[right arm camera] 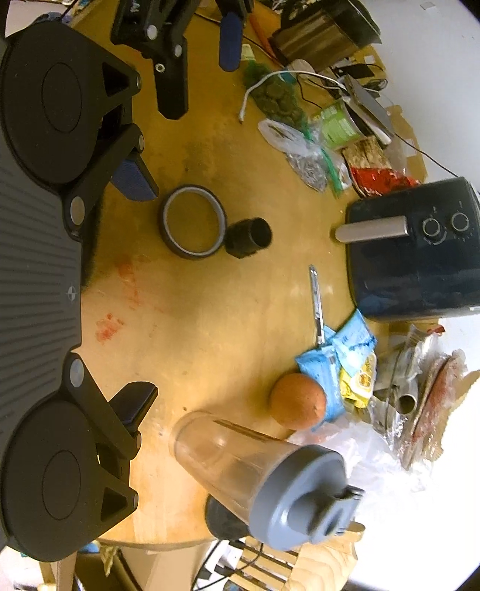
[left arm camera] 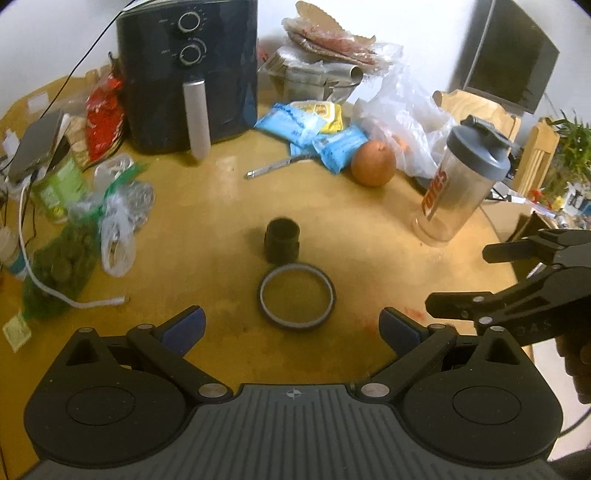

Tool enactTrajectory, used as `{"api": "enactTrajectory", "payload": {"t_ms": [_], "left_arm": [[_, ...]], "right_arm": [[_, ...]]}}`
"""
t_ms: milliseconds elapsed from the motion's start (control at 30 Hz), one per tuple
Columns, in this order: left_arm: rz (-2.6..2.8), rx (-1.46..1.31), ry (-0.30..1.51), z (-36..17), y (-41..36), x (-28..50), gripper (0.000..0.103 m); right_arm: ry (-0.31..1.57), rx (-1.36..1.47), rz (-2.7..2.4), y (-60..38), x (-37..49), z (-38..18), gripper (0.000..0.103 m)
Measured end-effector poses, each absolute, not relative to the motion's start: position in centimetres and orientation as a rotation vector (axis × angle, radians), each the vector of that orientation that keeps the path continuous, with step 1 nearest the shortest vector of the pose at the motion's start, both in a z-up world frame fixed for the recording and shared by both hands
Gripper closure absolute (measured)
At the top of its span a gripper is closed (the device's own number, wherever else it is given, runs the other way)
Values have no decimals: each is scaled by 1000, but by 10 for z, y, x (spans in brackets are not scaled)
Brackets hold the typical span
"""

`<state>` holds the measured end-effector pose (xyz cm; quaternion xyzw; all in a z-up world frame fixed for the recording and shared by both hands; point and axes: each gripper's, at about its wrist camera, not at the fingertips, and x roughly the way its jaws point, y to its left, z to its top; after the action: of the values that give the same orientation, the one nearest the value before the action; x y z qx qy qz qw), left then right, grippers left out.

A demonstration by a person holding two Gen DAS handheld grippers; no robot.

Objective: Organize objects
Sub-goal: 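Move the left gripper over the black-edged clear tape ring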

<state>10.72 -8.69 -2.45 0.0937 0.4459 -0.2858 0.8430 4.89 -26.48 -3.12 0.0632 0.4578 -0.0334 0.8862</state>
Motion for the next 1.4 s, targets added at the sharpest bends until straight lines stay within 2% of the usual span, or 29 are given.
{"api": "enactTrajectory", "payload": {"t_ms": [433,1400], "left_arm": [[-641,261,971,-39,-100,139,1],[-729,473,1145,-138,-151,181,1]], "right_arm": [[934,167,-157,-276,54,-26,0],[941,252,-357,-295,-8,-26,0]]}}
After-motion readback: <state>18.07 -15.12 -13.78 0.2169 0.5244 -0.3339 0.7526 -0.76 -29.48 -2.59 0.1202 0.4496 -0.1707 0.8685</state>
